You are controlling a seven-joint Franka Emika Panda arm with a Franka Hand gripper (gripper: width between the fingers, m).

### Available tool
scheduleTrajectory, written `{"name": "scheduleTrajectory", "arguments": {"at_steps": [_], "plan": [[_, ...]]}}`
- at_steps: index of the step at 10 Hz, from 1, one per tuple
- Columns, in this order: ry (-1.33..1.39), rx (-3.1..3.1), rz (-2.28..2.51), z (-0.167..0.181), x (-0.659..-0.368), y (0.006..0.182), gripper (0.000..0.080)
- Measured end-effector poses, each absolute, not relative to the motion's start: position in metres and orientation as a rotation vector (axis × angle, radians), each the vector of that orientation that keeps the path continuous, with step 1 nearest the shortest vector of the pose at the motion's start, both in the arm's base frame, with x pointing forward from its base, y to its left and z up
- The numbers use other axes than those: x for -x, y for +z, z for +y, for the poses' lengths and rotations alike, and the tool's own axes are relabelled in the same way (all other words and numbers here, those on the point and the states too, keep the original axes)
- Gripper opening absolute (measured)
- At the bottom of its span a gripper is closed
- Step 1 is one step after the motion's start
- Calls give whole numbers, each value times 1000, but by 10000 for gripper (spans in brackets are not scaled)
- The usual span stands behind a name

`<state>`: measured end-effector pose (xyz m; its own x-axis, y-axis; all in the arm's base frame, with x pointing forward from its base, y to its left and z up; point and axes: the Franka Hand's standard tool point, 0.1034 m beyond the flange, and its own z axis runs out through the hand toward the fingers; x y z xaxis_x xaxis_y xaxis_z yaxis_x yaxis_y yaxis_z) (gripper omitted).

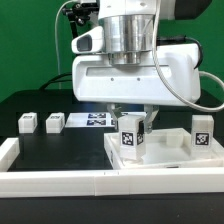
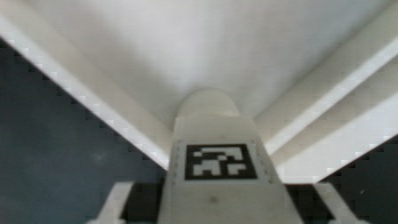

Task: Assemble square table

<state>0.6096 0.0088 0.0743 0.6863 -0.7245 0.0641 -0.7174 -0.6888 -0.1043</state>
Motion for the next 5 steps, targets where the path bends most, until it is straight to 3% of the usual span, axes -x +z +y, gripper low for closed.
{"name": "scheduleTrajectory", "arguments": {"at_steps": [3,4,5], "plan": [[-142,2663,1501,12,-610,74,290],[-133,2610,1574,13,-610,74,396],[-134,2614,1567,14,-610,74,396]]}}
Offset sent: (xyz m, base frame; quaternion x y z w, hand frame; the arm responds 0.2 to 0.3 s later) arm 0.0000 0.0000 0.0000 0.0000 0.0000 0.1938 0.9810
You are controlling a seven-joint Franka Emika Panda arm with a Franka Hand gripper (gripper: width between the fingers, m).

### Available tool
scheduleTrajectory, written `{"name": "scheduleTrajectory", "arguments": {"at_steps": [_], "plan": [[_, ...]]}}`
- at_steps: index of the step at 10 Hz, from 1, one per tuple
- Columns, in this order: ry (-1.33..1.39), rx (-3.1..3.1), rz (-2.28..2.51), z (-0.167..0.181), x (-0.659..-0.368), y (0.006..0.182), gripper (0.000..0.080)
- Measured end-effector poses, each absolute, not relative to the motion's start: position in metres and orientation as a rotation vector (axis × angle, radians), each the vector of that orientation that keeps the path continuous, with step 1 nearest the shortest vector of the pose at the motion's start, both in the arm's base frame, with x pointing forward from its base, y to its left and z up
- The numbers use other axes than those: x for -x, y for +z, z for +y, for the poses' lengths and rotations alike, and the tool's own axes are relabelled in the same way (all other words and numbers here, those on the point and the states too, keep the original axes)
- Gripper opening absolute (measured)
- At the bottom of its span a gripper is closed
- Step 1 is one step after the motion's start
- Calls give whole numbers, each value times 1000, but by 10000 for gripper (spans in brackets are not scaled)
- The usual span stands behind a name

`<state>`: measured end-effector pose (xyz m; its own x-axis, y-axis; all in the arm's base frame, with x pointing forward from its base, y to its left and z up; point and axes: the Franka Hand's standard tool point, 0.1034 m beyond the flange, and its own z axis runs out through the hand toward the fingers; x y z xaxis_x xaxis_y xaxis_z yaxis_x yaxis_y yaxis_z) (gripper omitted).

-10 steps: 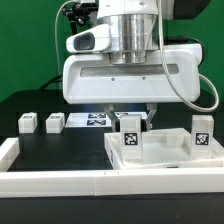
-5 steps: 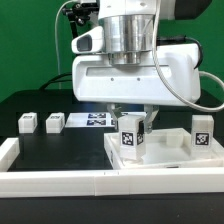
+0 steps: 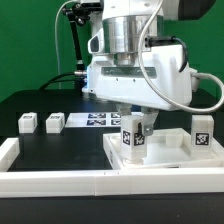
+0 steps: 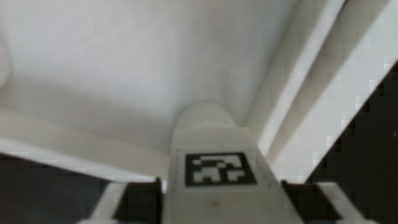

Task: Assemble square table

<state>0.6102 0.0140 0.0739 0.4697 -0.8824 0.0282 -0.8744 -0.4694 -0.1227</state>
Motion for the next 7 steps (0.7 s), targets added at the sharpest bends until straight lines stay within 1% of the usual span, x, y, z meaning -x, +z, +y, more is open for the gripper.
{"name": "scheduleTrajectory", "arguments": {"at_steps": [1,2,3,4,7], "plan": [[-137,2645,1519,14,-610,74,534],[-142,2696,1432,13,-610,74,613],[-144,2721,1388,14,-610,74,613],[-151,2796,1246,13,-610,74,643],[-165,2957,842,13,-611,75,649]]}}
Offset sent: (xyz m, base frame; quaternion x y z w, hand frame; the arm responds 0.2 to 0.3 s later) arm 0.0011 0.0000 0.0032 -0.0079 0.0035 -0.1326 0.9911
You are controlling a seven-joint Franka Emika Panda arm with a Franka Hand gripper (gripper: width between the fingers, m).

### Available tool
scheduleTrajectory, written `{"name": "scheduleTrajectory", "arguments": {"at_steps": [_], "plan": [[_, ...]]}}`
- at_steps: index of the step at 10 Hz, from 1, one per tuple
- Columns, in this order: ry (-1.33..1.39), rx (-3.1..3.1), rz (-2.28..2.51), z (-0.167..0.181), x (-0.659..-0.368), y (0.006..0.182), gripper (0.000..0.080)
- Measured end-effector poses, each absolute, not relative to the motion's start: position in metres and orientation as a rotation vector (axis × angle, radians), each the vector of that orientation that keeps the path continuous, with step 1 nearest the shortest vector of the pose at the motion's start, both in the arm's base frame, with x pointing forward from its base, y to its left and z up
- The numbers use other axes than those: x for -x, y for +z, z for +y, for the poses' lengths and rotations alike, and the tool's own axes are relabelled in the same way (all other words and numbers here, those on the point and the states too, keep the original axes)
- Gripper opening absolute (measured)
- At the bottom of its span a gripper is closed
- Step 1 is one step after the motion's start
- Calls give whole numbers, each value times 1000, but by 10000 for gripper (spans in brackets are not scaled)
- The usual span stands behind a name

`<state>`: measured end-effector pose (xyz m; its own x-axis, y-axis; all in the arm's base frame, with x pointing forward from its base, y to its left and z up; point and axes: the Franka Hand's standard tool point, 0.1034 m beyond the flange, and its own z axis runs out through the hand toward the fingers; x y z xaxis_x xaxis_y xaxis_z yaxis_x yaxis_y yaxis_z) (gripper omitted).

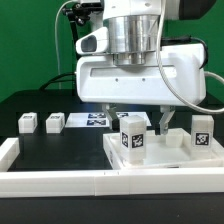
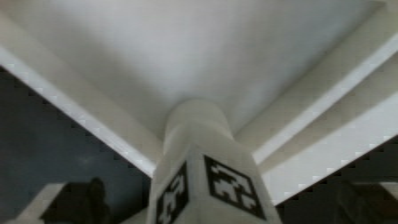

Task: Assemble square table

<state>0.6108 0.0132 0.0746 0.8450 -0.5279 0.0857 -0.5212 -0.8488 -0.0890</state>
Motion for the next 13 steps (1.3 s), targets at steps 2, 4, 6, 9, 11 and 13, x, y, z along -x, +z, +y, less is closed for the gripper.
{"name": "scheduleTrajectory", "arguments": {"at_steps": [2,4,6,9,11,13], "plan": [[-162,3042,527,13,-609,74,649],[-156,3096,245,12,-608,74,649],[-150,3115,55,9,-607,73,649],[-128,3132,-346,7,-608,75,649],[-122,3123,-518,6,-610,76,649],[-120,3118,-555,5,-610,76,514]]}}
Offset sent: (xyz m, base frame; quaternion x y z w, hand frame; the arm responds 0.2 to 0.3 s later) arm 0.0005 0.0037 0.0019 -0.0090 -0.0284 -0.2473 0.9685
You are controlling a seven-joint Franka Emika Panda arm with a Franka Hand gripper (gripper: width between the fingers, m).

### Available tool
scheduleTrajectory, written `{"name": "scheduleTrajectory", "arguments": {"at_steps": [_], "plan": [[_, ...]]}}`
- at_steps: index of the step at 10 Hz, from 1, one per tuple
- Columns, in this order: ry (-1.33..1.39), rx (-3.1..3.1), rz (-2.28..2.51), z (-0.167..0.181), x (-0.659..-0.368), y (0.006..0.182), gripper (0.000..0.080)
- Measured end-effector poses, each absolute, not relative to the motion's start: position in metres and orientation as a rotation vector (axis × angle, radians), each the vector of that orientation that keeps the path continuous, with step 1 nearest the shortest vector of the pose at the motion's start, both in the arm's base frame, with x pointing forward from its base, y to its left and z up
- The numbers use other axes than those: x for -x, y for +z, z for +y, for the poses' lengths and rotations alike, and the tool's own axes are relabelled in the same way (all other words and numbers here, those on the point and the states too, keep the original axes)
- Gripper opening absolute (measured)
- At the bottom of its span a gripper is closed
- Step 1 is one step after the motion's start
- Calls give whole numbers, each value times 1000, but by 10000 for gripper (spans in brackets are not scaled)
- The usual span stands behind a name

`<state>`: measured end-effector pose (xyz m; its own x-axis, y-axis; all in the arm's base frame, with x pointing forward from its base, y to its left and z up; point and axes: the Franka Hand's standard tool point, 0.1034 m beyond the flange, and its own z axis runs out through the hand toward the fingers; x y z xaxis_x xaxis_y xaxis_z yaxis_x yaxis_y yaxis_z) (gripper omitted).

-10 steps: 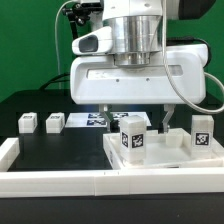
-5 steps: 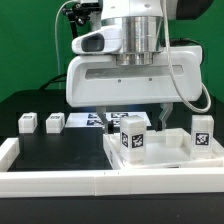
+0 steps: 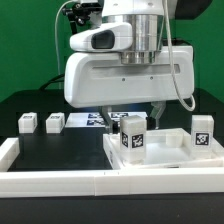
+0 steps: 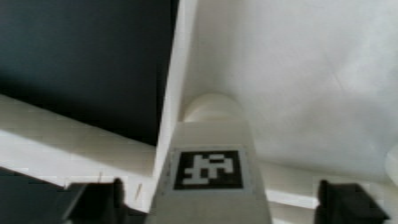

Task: Assemble square table

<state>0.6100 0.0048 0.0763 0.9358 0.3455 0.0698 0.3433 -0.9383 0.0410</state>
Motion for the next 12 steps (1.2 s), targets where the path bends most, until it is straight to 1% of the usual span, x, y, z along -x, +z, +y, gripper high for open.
{"name": "scheduleTrajectory", "arguments": {"at_steps": [1,2,6,7,8,12], "plan": [[118,-3063,545,5,-610,76,364],[119,-3063,545,5,-610,76,290],[120,-3080,460,5,-610,76,290],[127,-3103,344,4,-609,76,290],[162,-3145,74,1,-609,75,290],[199,-3116,-620,5,-609,75,291]]}}
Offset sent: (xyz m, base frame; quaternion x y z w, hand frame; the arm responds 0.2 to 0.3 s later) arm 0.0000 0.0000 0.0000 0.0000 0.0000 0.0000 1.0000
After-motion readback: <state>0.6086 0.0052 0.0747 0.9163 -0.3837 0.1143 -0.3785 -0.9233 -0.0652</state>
